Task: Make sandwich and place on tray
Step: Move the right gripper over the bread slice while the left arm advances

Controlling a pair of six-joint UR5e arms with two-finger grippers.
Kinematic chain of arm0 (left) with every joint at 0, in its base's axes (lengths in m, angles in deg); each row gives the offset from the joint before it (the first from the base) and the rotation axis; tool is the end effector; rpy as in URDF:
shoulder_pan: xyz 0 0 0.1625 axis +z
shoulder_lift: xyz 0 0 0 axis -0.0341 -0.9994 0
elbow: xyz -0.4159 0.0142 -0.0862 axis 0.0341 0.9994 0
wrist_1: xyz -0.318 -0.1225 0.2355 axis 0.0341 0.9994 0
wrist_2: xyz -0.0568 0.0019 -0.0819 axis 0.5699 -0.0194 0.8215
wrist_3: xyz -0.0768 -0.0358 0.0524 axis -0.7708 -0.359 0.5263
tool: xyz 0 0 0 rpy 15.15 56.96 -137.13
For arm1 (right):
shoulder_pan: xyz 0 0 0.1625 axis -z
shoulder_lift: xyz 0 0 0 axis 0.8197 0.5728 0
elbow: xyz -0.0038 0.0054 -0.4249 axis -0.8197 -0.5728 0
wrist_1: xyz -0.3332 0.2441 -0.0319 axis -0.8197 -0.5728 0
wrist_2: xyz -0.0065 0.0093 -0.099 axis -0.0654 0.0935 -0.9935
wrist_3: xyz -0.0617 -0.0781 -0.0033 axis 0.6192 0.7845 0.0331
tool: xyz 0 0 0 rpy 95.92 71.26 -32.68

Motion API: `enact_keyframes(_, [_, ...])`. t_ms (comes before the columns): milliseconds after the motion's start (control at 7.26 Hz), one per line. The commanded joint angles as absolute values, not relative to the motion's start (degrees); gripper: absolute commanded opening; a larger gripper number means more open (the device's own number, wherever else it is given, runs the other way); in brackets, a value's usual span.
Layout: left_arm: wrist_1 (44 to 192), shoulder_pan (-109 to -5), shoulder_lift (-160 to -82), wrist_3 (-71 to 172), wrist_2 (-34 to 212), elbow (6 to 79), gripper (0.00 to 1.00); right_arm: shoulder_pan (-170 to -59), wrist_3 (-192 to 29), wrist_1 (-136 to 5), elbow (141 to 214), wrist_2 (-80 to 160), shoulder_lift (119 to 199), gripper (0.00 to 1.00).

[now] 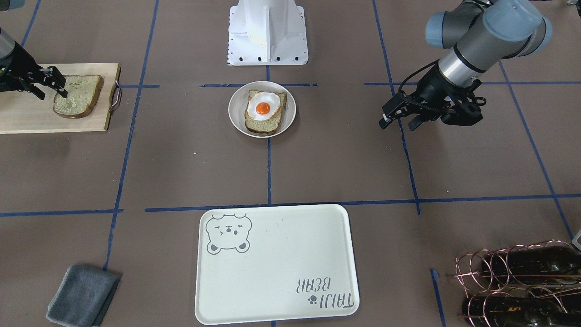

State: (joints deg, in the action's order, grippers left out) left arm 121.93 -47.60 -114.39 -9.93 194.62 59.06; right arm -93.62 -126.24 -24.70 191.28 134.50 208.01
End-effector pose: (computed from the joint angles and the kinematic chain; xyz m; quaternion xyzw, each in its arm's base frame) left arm 0.3014 -0.4660 0.3319 0.0183 0.5492 -0.0930 0.8303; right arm -0.1891 -0.2622 0.6153 0.0078 -0.4133 -0.0084 0.9105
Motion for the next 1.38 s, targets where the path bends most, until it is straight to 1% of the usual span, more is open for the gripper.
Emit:
enact_keyframes(0, [121.9,-47.7,-114.4,-9.9,194.6,59.1,1.00,-92.6,-126.5,-24.5,191.2,134.3,208.0,0.57])
enact_keyframes(138, [121.9,-47.7,-114.4,-9.9,194.6,59.1,1.00,-92.6,-126.5,-24.6,191.2,134.3,208.3,0.53])
enact_keyframes(413, [121.9,-47.7,-114.4,-9.9,194.6,59.1,1.00,-92.6,-126.5,-24.5,191.1,134.2,208.5,0.52])
enact_keyframes(551, [121.9,-47.7,-114.4,-9.9,194.6,59.1,1.00,-92.6,-126.5,-24.5,191.1,134.2,208.5,0.44])
enact_keyframes(689, [121.9,-47.7,-114.4,-9.9,194.6,59.0,1.00,-92.5,-126.5,-24.6,191.1,134.2,208.5,0.42])
enact_keyframes(964, [121.9,-47.7,-114.4,-9.9,194.6,58.9,1.00,-92.4,-126.4,-24.5,191.1,134.2,208.5,0.42])
enact_keyframes(1240, [121.9,-47.7,-114.4,-9.9,194.6,58.9,1.00,-92.3,-126.4,-24.6,190.9,134.2,208.5,0.45])
